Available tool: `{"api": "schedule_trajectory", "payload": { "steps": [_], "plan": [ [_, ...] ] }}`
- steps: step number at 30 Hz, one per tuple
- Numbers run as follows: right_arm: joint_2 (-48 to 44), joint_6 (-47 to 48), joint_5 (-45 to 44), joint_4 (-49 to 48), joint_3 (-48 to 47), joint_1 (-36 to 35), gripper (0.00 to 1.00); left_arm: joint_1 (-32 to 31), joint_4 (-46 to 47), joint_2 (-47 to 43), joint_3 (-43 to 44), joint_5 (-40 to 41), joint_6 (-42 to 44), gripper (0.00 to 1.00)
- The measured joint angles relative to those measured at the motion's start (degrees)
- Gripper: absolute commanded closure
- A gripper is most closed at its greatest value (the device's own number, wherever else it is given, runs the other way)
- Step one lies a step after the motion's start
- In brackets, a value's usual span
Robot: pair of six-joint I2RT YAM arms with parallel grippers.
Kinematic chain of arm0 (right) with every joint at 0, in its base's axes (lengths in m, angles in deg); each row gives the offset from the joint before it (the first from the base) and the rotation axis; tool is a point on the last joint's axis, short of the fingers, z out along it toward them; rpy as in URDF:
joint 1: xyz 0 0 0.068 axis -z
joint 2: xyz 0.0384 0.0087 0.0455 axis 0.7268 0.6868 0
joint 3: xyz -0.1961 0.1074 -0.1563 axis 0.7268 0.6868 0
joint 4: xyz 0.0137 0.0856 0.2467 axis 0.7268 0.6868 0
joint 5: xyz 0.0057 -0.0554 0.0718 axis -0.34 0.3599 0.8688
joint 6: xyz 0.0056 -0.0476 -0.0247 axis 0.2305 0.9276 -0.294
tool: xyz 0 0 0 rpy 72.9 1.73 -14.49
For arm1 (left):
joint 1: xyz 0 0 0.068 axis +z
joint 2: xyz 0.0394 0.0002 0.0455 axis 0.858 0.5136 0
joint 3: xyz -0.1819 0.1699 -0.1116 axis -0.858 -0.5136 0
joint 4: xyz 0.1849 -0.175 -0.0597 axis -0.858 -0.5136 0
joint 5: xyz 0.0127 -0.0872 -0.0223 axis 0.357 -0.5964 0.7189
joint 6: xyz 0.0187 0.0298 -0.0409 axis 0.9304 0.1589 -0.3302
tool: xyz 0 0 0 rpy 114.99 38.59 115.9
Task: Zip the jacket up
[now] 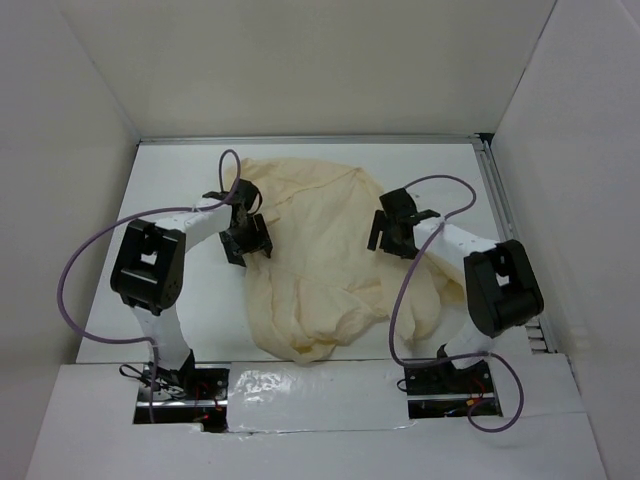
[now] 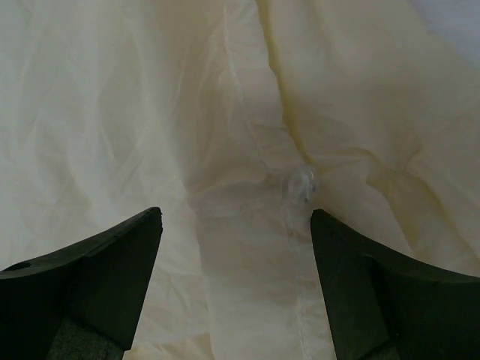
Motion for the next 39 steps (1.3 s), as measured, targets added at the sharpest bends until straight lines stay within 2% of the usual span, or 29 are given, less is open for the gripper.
{"api": "schedule_trajectory", "payload": {
  "steps": [1,2,4,5,6,11,14,16,22,26,29,34,36,39],
  "plan": [
    [2.0,0.0,-0.1,0.0,-0.5,-0.1,0.21,0.4,0.3,1.5,0.5,-0.4,0.1,0.30],
    [3.7,0.0,-0.2,-0.1,-1.1,-0.1,0.44,0.8,0.7,2.7,1.0,-1.0,0.3,0.57],
    [6.8,0.3,-0.3,-0.1,-3.0,-0.2,0.71,1.7,1.4,4.2,2.2,-2.0,0.3,0.89],
    [8.0,0.1,-0.4,-0.4,-4.1,-0.2,0.94,2.1,1.8,4.9,3.1,-2.5,0.8,1.00],
    [8.8,0.2,-0.5,-0.6,-5.0,-0.3,1.00,2.5,2.3,5.3,4.1,-3.1,1.4,1.00],
    [7.1,0.2,-2.4,-0.9,-8.9,-0.5,1.00,3.0,3.3,5.9,8.7,-2.8,3.3,1.00],
    [0.4,0.4,-3.3,-0.6,-8.4,-1.1,1.00,1.9,4.1,1.5,8.8,-0.8,3.5,1.00],
    [-7.1,0.4,-3.5,-0.5,-7.3,-1.9,1.00,0.4,4.1,-4.7,6.7,0.7,3.4,1.00],
    [-33.0,0.1,-6.8,0.6,-5.6,-9.0,1.00,-7.8,3.0,-30.8,4.3,3.8,3.1,1.00],
    [-42.5,0.2,-9.1,3.4,-6.2,-13.4,1.00,-11.7,3.5,-44.2,4.1,5.0,3.5,1.00],
    [-45.4,0.5,-10.8,5.2,-8.2,-15.1,1.00,-12.6,5.0,-49.8,4.1,4.9,4.9,1.00],
    [-44.9,1.5,-12.7,6.2,-13.2,-15.9,1.00,-12.9,6.6,-50.0,7.9,5.2,8.7,0.92],
    [-43.0,1.6,-14.0,6.5,-16.1,-15.6,1.00,-12.7,8.0,-47.1,10.4,5.8,10.0,0.86],
    [-37.7,1.6,-14.6,6.8,-20.7,-13.1,1.00,-10.4,8.9,-39.4,15.1,5.5,10.9,0.86]
  ]
}}
